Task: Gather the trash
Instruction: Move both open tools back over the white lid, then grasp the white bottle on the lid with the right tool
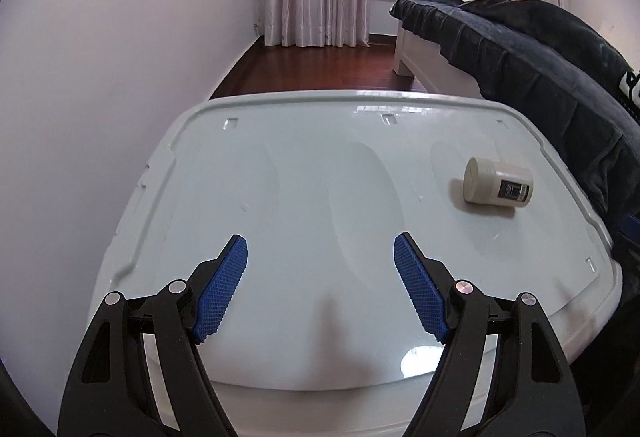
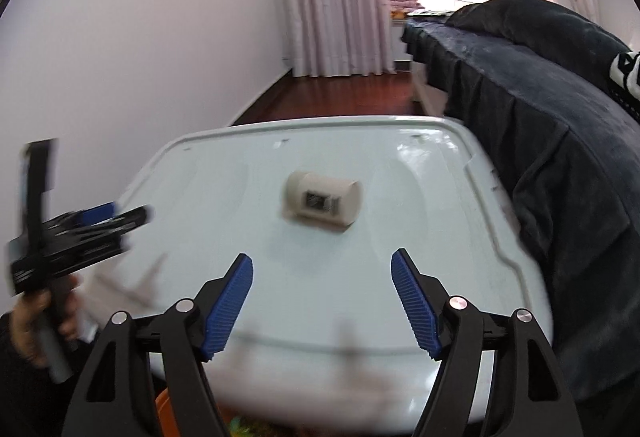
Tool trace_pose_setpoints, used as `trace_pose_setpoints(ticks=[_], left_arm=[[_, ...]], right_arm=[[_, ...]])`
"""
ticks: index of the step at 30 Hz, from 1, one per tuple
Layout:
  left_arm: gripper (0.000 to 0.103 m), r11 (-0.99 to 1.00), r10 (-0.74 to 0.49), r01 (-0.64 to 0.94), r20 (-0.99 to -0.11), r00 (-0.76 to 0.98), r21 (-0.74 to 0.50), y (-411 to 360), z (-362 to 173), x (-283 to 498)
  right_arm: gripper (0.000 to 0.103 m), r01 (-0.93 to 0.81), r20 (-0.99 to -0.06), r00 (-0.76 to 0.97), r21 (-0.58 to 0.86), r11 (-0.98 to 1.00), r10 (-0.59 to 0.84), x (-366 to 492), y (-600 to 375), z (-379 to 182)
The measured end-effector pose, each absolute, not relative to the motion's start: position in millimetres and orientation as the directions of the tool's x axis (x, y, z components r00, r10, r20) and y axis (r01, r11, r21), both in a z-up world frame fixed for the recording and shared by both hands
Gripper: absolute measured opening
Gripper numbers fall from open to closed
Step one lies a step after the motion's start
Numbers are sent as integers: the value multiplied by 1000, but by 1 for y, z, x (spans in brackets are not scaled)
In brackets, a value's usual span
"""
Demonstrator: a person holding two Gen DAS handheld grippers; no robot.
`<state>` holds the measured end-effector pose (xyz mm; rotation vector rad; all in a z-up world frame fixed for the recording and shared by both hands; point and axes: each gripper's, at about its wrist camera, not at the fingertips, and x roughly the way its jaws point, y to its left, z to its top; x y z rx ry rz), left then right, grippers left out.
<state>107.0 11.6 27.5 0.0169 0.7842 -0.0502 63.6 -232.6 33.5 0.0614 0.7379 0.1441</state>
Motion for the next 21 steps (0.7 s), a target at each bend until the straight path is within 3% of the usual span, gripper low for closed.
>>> trace_pose_setpoints(ticks=[13,18,21], left_arm=[[80,998,-56,53,-683,729,-25,21,29,96],[80,996,-83,73,-676,732,-43,21,30,90],[80,996,-88,81,-674,734,-42,20,30,90]], right_arm=[[71,71,-763,647,61,996,1,179,-285,-14],[71,-215,-710,672,86,973,211,176,-253,11],[71,-435,-729,623,-23,900,282,179,-215,21]])
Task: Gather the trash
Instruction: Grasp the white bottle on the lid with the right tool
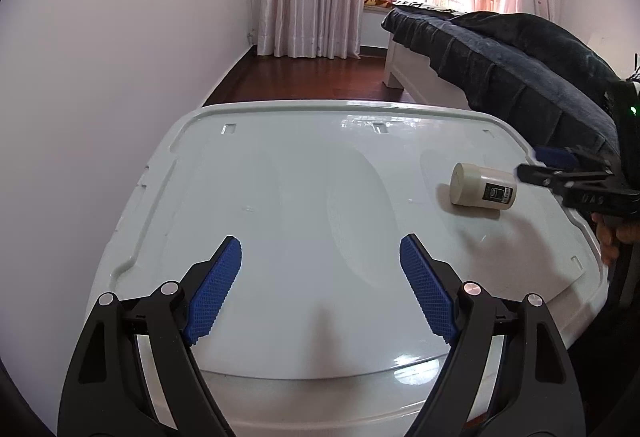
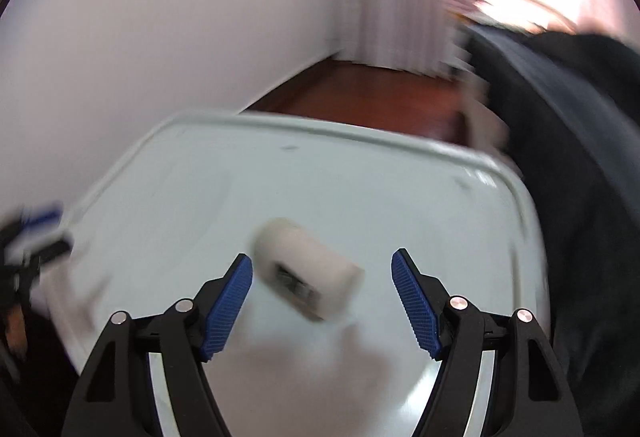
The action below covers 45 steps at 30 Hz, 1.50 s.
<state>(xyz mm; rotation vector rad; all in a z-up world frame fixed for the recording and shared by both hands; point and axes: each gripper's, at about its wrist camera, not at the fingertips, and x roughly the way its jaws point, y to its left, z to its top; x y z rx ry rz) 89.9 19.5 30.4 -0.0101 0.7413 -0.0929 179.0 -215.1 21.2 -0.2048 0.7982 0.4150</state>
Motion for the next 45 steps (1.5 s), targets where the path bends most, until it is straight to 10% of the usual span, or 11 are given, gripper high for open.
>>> trace_pose_setpoints(ticks=[10,13,24,38,45], left_arm=[[80,996,-85,85,-683,725,-34,15,24,95],[80,996,-80,80,-692,717,-32,15,21,97],[80,995,-93,84,-686,721,-47,15,22,93],[80,994,-104,97,-691,715,-49,15,20,89],[80,994,-101,95,-690,716,-47,15,21,89]], right_arm=[[64,-713,-886,393,-126,689,245,227,-175,-17],[49,-711,-897,384,-137,689,218,238,-171,-33],[47,-172,-814,579,-180,969,-48,204,-165,-44],[47,52,-795,599,-86,995,-99,206,-164,-53],[91,3,-815,577,-75,997,-63,209,-158,-57]])
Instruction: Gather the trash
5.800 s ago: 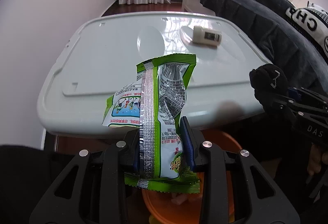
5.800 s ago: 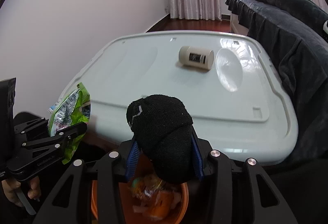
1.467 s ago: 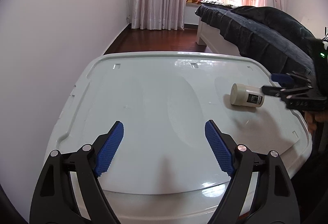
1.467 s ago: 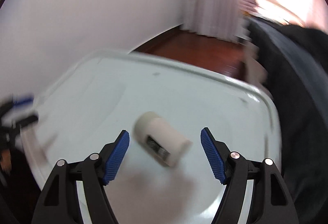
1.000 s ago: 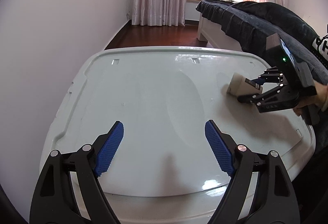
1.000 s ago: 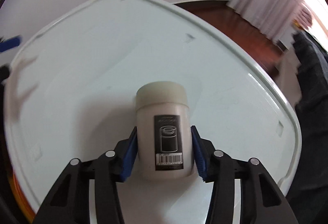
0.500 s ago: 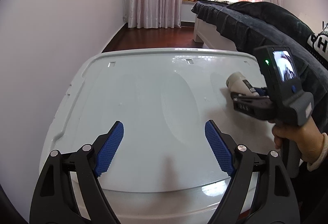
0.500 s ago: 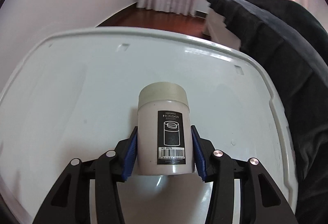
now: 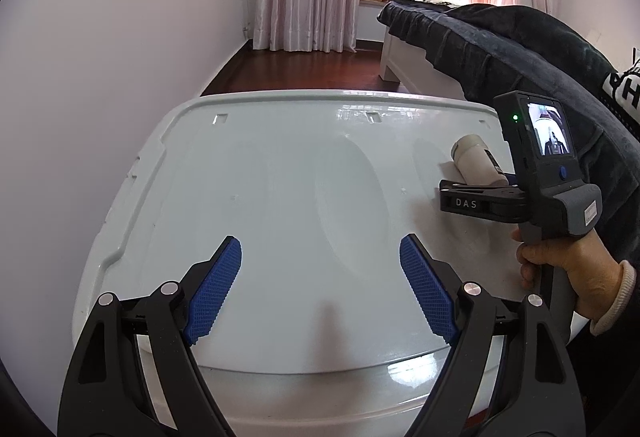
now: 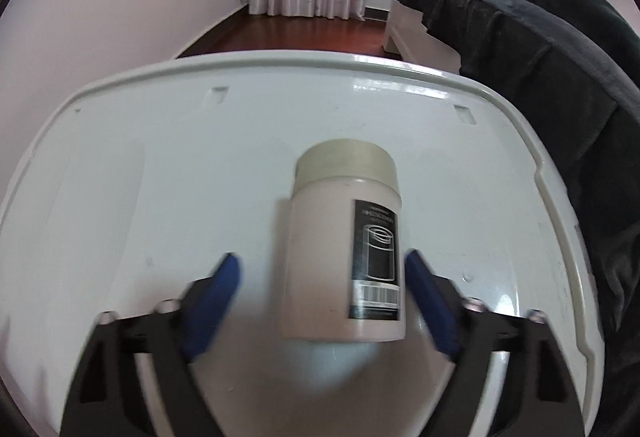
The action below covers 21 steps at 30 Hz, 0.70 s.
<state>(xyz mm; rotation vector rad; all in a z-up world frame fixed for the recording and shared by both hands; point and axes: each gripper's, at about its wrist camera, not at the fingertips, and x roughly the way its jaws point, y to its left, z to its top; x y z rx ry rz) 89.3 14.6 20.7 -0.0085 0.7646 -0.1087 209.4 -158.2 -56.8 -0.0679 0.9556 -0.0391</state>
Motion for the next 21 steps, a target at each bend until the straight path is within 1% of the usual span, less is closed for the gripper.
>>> trace_pose_setpoints(ticks=[2,18,21], left_arm=[[80,994,-101,96,-691,716,-46,14,21,90],[80,995,-96,93,-686,722,-41,16,24,88],[80,994,-108,93,-679,726,-58,17,28,87]], right_arm=[[99,38,-829,557,-41,998,-55,209,-167,-58],[99,54,-831,553,-41,998,-64,199,-168,-56],[99,54,-831,553,-42,998,-65,198,-167,-56]])
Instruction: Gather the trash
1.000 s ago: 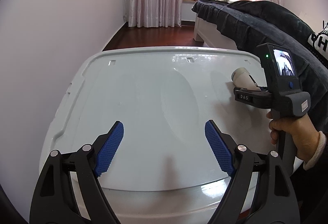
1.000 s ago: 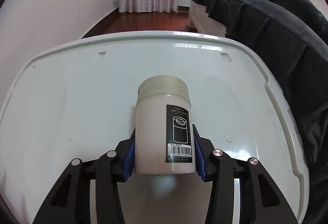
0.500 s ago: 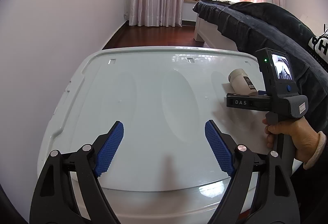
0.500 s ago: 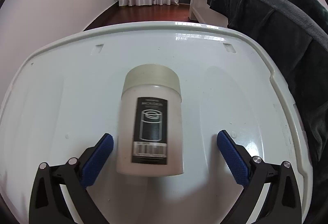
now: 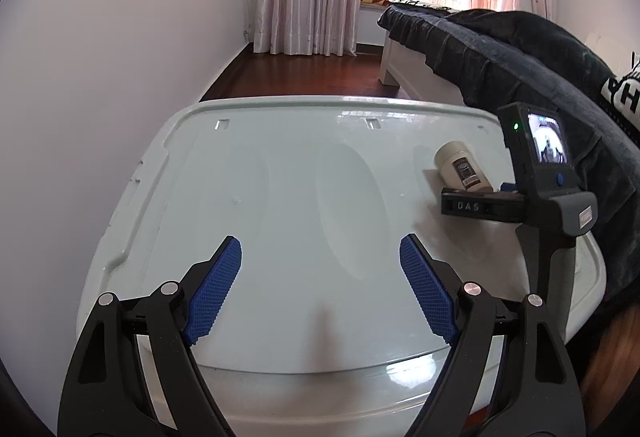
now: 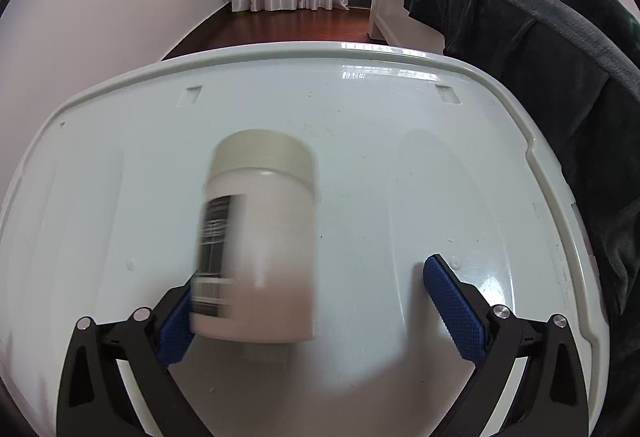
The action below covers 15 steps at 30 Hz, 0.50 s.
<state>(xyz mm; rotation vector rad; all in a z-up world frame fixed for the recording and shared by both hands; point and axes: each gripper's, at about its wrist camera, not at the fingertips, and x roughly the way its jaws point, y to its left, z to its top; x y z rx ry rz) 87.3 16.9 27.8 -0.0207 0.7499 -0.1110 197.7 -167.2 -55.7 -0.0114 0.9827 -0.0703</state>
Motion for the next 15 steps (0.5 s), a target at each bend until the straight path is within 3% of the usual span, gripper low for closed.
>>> trace_pose_setpoints(ticks=[15], left_arm=[[80,992,-123,85,-666,736,-90,20,36,89]], right_arm=[[99,54,-831,552,-41,998,-64,199,-169,-56]])
